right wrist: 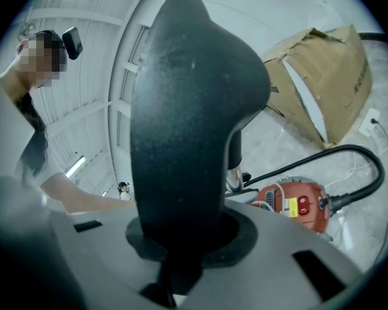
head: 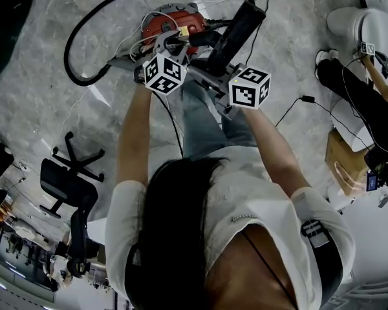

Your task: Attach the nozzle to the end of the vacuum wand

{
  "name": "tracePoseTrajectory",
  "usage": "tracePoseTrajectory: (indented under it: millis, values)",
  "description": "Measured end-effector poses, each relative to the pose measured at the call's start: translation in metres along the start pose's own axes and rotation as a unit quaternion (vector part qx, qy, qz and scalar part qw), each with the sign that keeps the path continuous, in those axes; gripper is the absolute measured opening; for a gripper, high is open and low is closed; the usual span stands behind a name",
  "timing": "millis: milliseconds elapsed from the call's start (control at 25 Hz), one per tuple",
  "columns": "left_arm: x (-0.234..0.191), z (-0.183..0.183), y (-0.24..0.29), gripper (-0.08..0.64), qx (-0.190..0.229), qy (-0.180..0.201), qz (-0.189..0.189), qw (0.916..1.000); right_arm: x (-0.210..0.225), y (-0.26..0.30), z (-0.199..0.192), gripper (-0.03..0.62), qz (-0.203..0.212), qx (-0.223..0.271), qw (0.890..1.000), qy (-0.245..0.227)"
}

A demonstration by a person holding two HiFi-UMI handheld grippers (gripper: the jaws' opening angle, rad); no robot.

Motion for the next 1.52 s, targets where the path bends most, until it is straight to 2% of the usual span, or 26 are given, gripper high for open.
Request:
tracePoseTrajectory:
  millis: [440,760,1120,1320,1400,1520]
  values:
    - [0.0,0.002,-0.001,0.136,-0.001,0.011,-0.008,0.9999,-0.002,0.003,-0.001,0.077,-0.015,0.002,1.0,-0.026]
    - [0.001,0.002,-0.001,0.135,-0.004,0.012,-0.022,0.9997,0.0,-0.001,-0.001,0.077,0.009,-0.047,0.997,-0.065]
    - [0.0,0.003,-0.002,0.135,-0.007,0.005,-0.044,0.999,0.01,-0.002,-0.002,0.077,0.009,-0.083,0.984,-0.159]
    - [-0.001,0.002,-0.003,0.135,-0.01,0.004,-0.049,0.9987,0.017,-0.002,-0.002,0.077,0.003,-0.104,0.97,-0.218]
    - [-0.001,0.003,-0.003,0.135,-0.011,0.0,-0.049,0.9987,0.018,-0.002,-0.002,0.077,0.002,-0.111,0.966,-0.232]
    - [-0.002,0.003,-0.004,0.136,-0.009,-0.011,-0.043,0.999,0.017,0.0,-0.002,0.077,-0.011,-0.109,0.966,-0.233]
Point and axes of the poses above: the fingertips, and each gripper's own axes: y forward along the fingers, x to its right, z out of its top, the point moved 4 cm from there along -y, backward along the fingers, and after that the axes turned 15 degrees about x, right-handed, at the moved point
